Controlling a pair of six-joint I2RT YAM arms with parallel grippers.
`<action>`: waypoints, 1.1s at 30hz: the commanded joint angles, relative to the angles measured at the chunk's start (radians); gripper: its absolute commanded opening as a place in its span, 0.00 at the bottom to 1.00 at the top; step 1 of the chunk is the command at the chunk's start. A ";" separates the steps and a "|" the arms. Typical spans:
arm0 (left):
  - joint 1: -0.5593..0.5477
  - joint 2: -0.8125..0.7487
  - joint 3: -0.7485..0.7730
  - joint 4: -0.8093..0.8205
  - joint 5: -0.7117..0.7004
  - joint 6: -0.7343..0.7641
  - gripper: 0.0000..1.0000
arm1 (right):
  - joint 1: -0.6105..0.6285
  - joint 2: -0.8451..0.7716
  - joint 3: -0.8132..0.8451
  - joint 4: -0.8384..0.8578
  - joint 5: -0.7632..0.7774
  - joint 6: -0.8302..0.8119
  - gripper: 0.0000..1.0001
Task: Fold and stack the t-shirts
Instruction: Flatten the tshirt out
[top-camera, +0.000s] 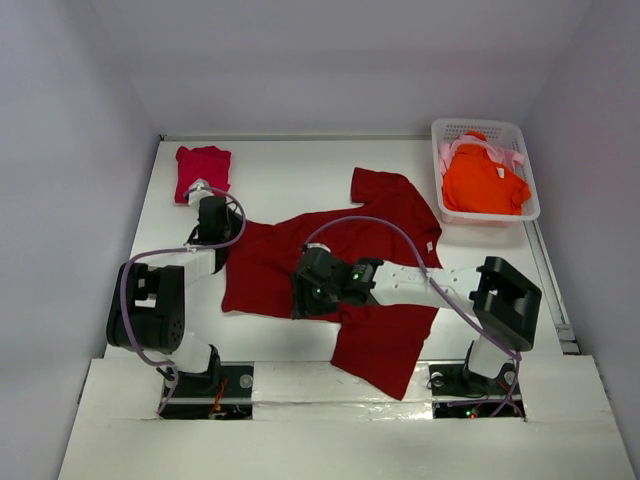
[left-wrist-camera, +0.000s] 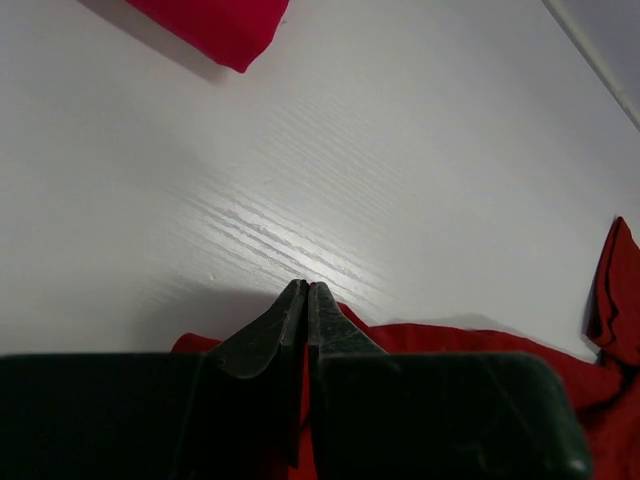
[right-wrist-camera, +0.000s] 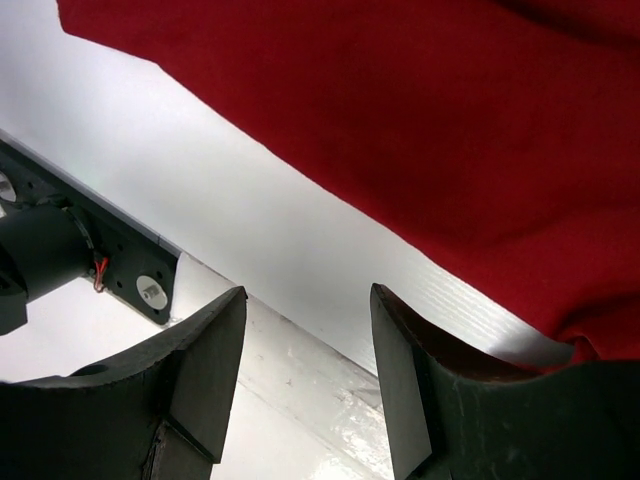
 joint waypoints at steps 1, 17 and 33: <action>0.000 -0.054 0.023 0.046 -0.036 0.015 0.00 | 0.027 0.024 0.027 0.035 0.004 0.005 0.58; 0.000 -0.374 -0.136 0.108 -0.145 0.038 0.00 | 0.037 0.069 0.053 0.042 0.002 0.007 0.58; 0.000 -0.284 -0.112 0.105 -0.105 0.035 0.00 | 0.046 0.071 0.063 0.030 0.010 0.010 0.58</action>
